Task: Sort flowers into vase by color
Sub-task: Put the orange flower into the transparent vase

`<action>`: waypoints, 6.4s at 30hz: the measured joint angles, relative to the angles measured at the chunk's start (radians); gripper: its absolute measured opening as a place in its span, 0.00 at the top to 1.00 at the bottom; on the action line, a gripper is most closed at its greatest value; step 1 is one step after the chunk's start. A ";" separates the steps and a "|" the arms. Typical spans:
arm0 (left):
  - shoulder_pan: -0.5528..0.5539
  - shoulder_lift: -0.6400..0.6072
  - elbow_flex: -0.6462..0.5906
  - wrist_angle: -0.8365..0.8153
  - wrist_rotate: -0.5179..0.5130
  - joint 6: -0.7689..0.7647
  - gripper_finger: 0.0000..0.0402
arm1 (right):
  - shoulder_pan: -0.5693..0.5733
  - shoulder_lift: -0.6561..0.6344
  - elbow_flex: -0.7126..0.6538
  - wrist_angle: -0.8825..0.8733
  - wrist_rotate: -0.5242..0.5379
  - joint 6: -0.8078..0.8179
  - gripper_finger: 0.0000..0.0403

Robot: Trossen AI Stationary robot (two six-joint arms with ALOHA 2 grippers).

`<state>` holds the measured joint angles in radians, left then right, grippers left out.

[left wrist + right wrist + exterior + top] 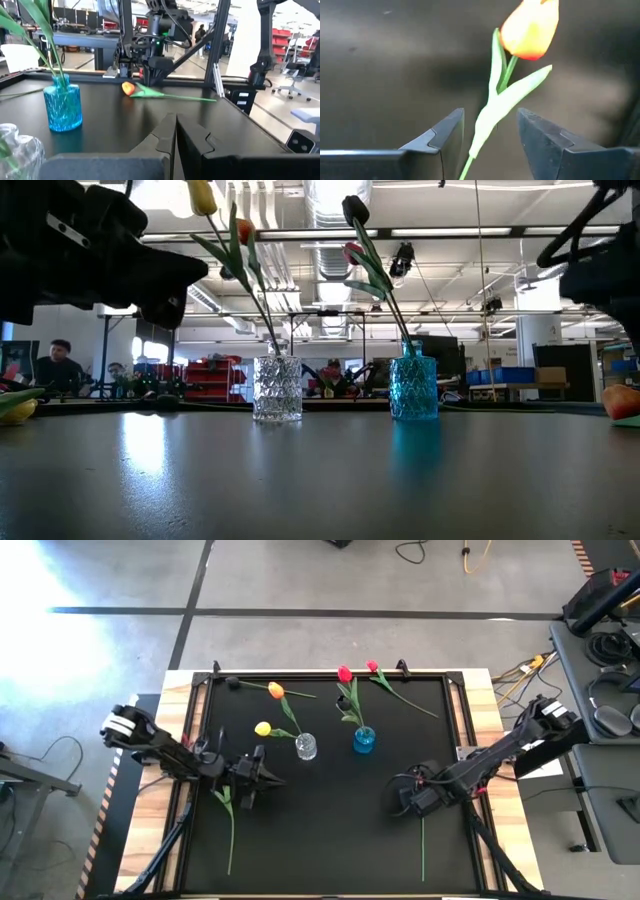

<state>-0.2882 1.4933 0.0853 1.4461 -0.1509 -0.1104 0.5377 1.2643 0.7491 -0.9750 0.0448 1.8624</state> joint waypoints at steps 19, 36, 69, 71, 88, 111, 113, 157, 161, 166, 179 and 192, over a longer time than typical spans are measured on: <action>0.013 0.036 0.000 0.084 0.000 0.017 1.00 | -0.001 0.136 -0.066 0.178 -0.038 0.043 0.69; 0.013 0.081 -0.005 0.086 -0.154 0.023 1.00 | -0.002 0.001 0.138 0.173 0.443 -0.331 0.96; 0.015 0.109 0.000 0.124 -0.191 0.042 1.00 | -0.404 0.278 0.417 1.625 0.484 -2.039 0.97; 0.015 0.109 0.002 0.125 -0.191 0.042 1.00 | -0.434 0.290 0.417 1.644 0.437 -2.013 0.97; 0.015 0.109 0.002 0.125 -0.191 0.042 1.00 | -0.527 0.376 0.424 1.718 0.374 -1.993 0.97; 0.015 0.108 0.001 0.125 -0.190 0.042 1.00 | -0.525 0.443 0.422 1.712 0.376 -2.003 0.96; 0.015 0.108 0.001 0.125 -0.190 0.042 1.00 | -0.525 0.452 0.422 1.706 0.377 -2.004 0.94; 0.015 0.108 0.004 0.124 -0.190 0.041 1.00 | -0.473 0.302 0.421 1.220 0.426 -1.860 0.55; 0.015 0.108 0.005 0.124 -0.190 0.041 1.00 | -0.473 0.324 0.421 1.238 0.426 -1.863 0.51; 0.015 0.108 0.005 0.124 -0.190 0.042 1.00 | -0.469 0.323 0.484 1.165 0.426 -1.871 0.42; 0.015 0.108 0.005 0.124 -0.187 0.041 1.00 | -0.412 0.323 0.689 0.907 0.427 -1.978 0.30; 0.014 0.108 0.005 0.124 -0.179 0.041 1.00 | -0.154 0.298 0.767 0.630 0.867 -2.095 0.73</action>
<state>-0.2737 1.6012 0.0898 1.5701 -0.3298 -0.0689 0.3833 1.5619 1.5163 -0.3447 0.9118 -0.2321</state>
